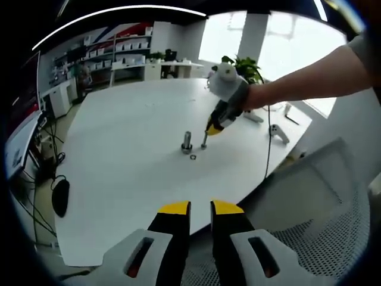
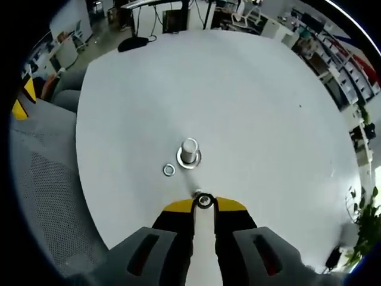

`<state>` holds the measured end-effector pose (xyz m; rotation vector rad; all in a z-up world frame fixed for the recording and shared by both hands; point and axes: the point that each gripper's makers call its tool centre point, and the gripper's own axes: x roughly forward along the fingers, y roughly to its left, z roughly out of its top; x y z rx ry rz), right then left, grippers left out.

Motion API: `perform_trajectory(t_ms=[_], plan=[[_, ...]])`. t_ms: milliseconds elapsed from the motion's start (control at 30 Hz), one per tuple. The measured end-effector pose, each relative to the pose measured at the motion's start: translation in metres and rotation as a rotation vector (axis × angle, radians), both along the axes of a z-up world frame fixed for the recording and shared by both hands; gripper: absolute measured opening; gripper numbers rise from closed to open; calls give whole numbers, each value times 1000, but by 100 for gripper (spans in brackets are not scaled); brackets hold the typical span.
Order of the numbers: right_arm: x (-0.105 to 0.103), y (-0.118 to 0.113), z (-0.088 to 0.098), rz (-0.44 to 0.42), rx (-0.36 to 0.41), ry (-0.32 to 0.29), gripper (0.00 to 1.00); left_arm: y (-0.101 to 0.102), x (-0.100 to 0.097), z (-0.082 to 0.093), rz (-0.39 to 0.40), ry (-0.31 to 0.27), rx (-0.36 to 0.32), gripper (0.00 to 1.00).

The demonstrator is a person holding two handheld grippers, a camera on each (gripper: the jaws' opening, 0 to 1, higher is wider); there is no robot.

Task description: Place the washer onto the threaded stud by aligning its center hole with the stud, sliding it down to the base, and recovering from edge contact or off-axis alignment until the washer reaches the visible bottom stop.

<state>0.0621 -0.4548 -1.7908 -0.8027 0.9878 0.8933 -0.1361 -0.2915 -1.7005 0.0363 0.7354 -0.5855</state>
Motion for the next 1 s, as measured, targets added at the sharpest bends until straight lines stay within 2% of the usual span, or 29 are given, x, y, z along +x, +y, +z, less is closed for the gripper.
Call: perform_trajectory(t_ms=[300,700,1000], plan=[[2,0,-14,31,-39,31,13,1,0,0,5,1,2,11],[4,0,-44,54,-74,72,14,2,0,-1,14,5,5,11],[2,10,-48,52,-53,75,14,4,1,-1,25,6,5,11]])
